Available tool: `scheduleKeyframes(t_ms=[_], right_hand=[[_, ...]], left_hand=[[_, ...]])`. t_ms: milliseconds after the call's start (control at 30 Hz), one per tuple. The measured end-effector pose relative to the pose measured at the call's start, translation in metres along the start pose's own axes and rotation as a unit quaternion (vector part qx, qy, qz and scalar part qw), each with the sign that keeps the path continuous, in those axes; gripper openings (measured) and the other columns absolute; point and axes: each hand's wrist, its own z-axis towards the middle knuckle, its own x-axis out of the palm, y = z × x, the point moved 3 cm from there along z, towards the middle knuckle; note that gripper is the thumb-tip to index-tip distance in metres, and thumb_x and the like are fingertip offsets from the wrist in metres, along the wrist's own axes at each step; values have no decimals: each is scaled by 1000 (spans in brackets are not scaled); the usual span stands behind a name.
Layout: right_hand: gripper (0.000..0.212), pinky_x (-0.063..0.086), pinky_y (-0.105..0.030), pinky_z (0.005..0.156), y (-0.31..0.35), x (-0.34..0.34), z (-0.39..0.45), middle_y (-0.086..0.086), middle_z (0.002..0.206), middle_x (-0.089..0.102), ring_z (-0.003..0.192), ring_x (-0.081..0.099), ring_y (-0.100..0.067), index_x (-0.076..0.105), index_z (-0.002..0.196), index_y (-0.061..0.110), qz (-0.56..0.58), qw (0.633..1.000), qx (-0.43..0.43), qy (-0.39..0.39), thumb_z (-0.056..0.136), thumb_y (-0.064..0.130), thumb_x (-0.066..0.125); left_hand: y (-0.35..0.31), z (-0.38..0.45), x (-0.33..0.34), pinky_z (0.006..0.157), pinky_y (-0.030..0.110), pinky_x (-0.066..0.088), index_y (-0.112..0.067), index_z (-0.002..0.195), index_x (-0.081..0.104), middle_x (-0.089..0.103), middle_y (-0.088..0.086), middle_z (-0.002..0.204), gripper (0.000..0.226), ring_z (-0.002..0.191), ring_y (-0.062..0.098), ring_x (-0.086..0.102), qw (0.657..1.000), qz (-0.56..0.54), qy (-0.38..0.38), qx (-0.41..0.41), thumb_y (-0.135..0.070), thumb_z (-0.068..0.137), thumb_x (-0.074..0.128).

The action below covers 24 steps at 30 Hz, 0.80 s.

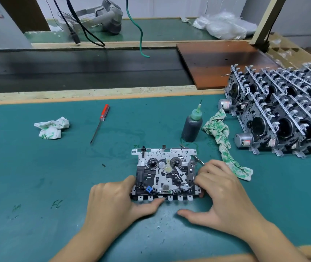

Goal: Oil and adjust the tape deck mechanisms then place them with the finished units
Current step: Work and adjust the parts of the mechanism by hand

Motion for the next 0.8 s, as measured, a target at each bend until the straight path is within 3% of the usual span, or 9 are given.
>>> scheduleKeyframes(t_ms=[200, 300, 433, 633, 800], right_hand=[[51, 34, -25, 71, 3, 2, 0, 3, 58, 50, 62, 46, -18, 51, 55, 13, -40, 999, 23, -28, 75, 60, 59], [57, 34, -26, 73, 2, 0, 0, 3, 58, 52, 61, 48, -18, 53, 55, 12, -45, 998, 30, -28, 71, 66, 57], [59, 35, -28, 72, 4, 0, 0, 3, 54, 53, 60, 51, -18, 51, 50, 12, -68, 996, 51, -40, 67, 68, 58], [52, 39, -31, 75, -1, -1, 1, 0, 60, 52, 60, 50, -22, 52, 57, 11, -31, 999, 16, -11, 75, 59, 59], [56, 37, -30, 70, 0, -3, 4, 1, 63, 53, 63, 47, -19, 53, 59, 10, -4, 1000, 27, 13, 80, 62, 53]], left_hand=[[7, 4, -2, 32, 25, 30, -16, 46, 33, 33, 3, 30, 71, 27, 25, 38, 999, -13, 31, 42, -86, 53, 48], [6, 3, -2, 33, 22, 29, -14, 44, 36, 32, 0, 30, 73, 27, 22, 38, 998, -12, 39, 56, -85, 54, 49], [3, -1, -3, 33, 16, 27, -17, 47, 38, 33, -4, 32, 66, 26, 18, 37, 991, -9, 28, 133, -80, 60, 53], [6, 0, 0, 32, 19, 31, -14, 44, 43, 34, 0, 30, 69, 26, 19, 38, 996, -4, 31, 86, -81, 61, 48], [5, 1, -5, 31, 22, 34, -24, 51, 30, 35, -1, 30, 63, 27, 21, 38, 997, -37, 32, 65, -83, 58, 49]])
